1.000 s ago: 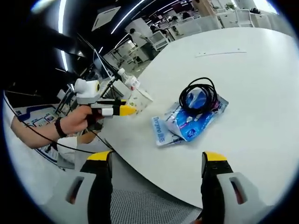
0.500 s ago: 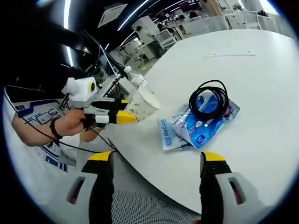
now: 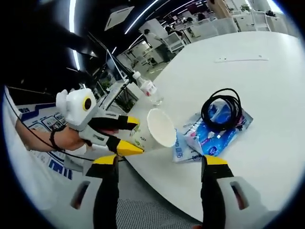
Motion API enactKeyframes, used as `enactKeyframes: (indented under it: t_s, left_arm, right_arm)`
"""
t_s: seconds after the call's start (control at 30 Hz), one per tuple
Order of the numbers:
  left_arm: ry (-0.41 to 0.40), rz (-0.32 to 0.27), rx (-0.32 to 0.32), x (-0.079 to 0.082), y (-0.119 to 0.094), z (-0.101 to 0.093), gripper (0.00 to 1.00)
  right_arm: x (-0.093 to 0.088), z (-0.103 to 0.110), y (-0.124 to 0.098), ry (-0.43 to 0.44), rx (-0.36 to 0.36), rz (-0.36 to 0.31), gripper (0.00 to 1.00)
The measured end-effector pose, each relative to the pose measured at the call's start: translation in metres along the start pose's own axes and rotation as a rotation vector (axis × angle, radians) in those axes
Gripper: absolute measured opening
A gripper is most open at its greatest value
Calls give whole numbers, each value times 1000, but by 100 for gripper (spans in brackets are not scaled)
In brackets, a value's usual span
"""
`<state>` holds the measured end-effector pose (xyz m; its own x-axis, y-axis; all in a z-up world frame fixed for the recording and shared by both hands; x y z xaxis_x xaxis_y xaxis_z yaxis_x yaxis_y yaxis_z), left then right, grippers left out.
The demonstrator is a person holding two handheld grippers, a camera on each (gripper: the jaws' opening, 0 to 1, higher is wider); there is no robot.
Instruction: Arrange the tabletop items into an orderly group along one side of the table until the central work area is clear of visible clutter.
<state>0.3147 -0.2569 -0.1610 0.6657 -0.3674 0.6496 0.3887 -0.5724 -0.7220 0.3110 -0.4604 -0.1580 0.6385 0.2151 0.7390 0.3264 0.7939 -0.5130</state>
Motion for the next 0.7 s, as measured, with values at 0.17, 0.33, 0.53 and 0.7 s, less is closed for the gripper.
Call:
enactKeyframes:
  t_s: [0.17, 0.33, 0.53, 0.7]
  left_arm:
    - [65, 15, -24, 0, 4, -12, 36]
    - [119, 24, -48, -1, 7, -23, 36]
    - [170, 19, -80, 2, 8, -33, 36]
    - [185, 25, -89, 4, 10, -37, 36]
  right_arm:
    - [2, 2, 0, 9, 19, -22, 63]
    - [2, 4, -1, 13, 41, -37, 55]
    - [2, 7, -1, 21, 71, -58, 43]
    - [3, 11, -1, 24, 90, -69, 36]
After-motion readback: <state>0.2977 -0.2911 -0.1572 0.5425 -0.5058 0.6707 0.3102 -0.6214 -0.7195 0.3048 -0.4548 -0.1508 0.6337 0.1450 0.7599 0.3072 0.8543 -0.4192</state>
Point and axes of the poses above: the point that each gripper's makers call its tool centre point, and the gripper's own axes: y roughly forward along the fingers, z roughly to its left, x roughly out of its top, the point moved 10 cm from there along -y, roughly backward along the fingers, and after that the axes turned 13 degrees about -y, right-handed, at the moved point
